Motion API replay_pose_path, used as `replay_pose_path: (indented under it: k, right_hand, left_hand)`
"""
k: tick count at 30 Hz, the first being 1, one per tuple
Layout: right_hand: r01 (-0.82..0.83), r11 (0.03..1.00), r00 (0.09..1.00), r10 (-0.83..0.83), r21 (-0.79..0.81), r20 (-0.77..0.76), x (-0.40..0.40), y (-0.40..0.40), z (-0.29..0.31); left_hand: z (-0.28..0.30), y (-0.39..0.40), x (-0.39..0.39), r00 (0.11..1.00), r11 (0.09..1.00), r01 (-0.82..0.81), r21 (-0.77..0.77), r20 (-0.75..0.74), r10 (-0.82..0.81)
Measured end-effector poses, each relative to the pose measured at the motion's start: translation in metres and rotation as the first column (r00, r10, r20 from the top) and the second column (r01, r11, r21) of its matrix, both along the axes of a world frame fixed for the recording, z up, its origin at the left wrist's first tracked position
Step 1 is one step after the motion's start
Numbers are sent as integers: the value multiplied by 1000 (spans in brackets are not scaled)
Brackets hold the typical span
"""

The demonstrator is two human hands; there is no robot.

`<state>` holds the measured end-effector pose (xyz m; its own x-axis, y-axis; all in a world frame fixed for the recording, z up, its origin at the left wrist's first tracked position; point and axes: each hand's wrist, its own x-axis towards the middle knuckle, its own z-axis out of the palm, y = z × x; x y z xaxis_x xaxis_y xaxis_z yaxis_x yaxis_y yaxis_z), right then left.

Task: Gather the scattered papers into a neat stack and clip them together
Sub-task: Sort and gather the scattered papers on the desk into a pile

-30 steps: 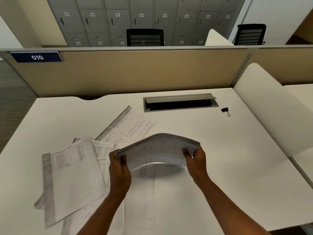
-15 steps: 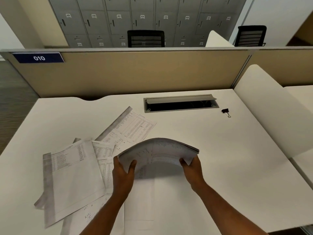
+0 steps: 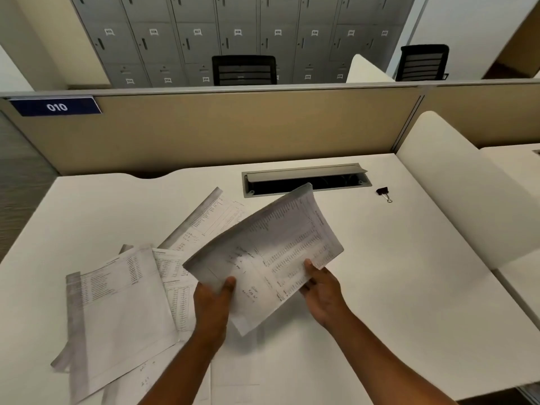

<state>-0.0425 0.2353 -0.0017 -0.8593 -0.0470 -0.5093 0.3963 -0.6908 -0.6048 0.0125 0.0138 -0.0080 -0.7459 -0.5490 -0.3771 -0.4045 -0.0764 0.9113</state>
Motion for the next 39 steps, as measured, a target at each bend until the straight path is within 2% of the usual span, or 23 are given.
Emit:
replay_pose_path:
  k: [1,3,7,8,10,12,15,18,21,25,30,34,39]
  right_hand:
    - [-24,999,999,22,-48,-37,1,-4,3]
    - [-25,1000,994,24,-12,-110,-2,-9,9]
    - [58,953,975,10,296,-222,-12,-8,22]
    - [72,926,967,25,370,-252,-13,-6,24]
    - [83,867,957,69,491,-283,-14,-3,28]
    - [82,805,950,115,588,-291,-14,-2,32]
    - [76,748,939,170,659,-301,-14,0,36]
    - [84,715,917,218,694,-335,-15,2,45]
    - [97,711,891,250,697,-380,-15,2,56]
    - [214,714,862,183,667,-472,-15,-1,68]
    - [303,718,825,131,626,-550,-10,-4,72]
    - [297,661,841,161,689,-517,-9,-1,69]
    - [239,641,874,186,729,-450,-11,-5,66]
  left_hand:
    - [-2,3,2,999,1000,14,10,32,-14]
    - [-7,6,7,997,999,40,22,58,-41]
    - [-9,6,10,999,986,-10,166,-42,18]
    - [-7,4,9,998,990,-27,137,-45,33]
    - [0,-1,1,997,1000,-4,-26,-75,2]
    - [13,-4,-11,979,978,81,-193,-170,-115]
    - [43,-2,-34,919,923,210,-324,-258,-299]
    - [70,-1,-55,879,882,277,-381,-270,-392]
    - [89,0,-67,852,892,344,-292,-303,-427]
    - [97,10,-59,868,901,215,-377,-349,-354]
    - [92,23,-39,819,884,149,-442,-446,-361]
    - [83,20,-33,800,874,115,-472,-478,-363]
    - [77,21,-36,831,882,119,-455,-441,-340]
